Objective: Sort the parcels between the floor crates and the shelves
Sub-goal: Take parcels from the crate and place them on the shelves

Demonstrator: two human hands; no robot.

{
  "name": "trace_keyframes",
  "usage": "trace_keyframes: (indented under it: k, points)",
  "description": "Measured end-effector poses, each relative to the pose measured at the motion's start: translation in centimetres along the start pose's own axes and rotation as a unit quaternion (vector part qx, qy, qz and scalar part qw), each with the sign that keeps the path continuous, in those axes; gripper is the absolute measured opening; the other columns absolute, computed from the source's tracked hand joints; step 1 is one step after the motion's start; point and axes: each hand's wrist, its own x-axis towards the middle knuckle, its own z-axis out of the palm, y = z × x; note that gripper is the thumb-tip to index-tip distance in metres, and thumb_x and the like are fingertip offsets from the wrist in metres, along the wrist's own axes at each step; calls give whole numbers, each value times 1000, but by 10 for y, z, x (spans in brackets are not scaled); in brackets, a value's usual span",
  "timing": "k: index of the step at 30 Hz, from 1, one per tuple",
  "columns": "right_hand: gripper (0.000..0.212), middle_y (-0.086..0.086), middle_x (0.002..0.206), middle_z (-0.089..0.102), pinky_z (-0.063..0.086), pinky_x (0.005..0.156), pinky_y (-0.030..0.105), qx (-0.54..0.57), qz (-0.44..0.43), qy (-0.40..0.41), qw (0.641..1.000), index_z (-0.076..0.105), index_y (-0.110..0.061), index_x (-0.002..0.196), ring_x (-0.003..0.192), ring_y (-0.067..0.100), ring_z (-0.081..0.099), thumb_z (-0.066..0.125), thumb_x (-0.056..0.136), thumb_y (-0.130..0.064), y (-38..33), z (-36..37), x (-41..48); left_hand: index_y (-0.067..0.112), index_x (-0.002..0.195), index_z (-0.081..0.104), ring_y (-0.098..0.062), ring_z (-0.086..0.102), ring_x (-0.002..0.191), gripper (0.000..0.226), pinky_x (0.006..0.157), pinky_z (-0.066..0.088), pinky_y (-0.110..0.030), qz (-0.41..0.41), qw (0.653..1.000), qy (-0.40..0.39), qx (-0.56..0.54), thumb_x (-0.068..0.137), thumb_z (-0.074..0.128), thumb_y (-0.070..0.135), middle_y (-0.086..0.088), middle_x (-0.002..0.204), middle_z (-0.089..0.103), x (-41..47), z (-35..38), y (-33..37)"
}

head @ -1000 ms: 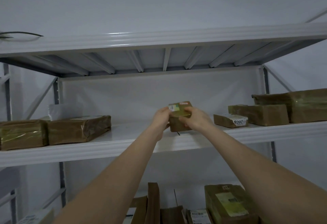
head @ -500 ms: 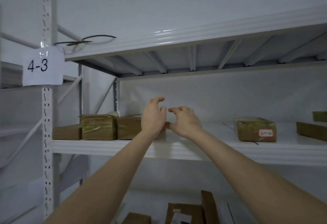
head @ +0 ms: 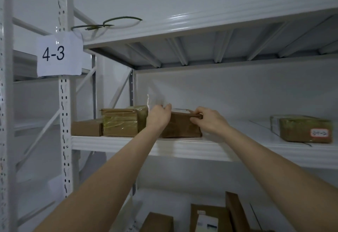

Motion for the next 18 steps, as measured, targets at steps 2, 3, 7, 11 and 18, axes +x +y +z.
trace_keyframes:
  k: [2,3,7,11,18]
  points:
    - [32,1,103,64,44,83,32,51,19,9,999,63,-22,93,100,23,57,49,93,-51,1,-8,-1,0,115,57,-27,55,90,44,83,44,-32,-51,996,-29,-71,98,43,38,-11,100,59,-1,7,3]
    - [36,2,93,64,43,77,31,74,36,21,996,63,-19,86,93,23,57,47,94,-51,4,-13,-2,0,113,56,-27,57,91,42,87,48,-36,-67,991,-39,-111,96,48,38,-12,98,60,0,10,3]
    - [19,3,83,65,50,73,33,207,141,68,966,66,-16,82,81,21,60,66,86,-34,19,-31,-10,10,112,56,-27,63,91,30,76,55,-36,-114,949,-99,-276,87,66,22,-9,91,63,-5,21,12]
    - [56,5,98,65,54,87,40,329,216,64,917,52,-20,131,89,21,63,69,80,-10,29,-52,-23,10,115,57,-18,62,81,29,69,52,-31,-91,931,-154,-317,87,59,3,-8,93,64,-15,31,26]
    - [86,11,130,57,53,73,31,301,162,116,933,28,-16,148,91,21,60,64,76,14,44,-87,-63,5,121,61,-16,65,91,50,67,52,-19,13,915,-220,-338,79,44,-17,-4,107,69,-56,50,52]
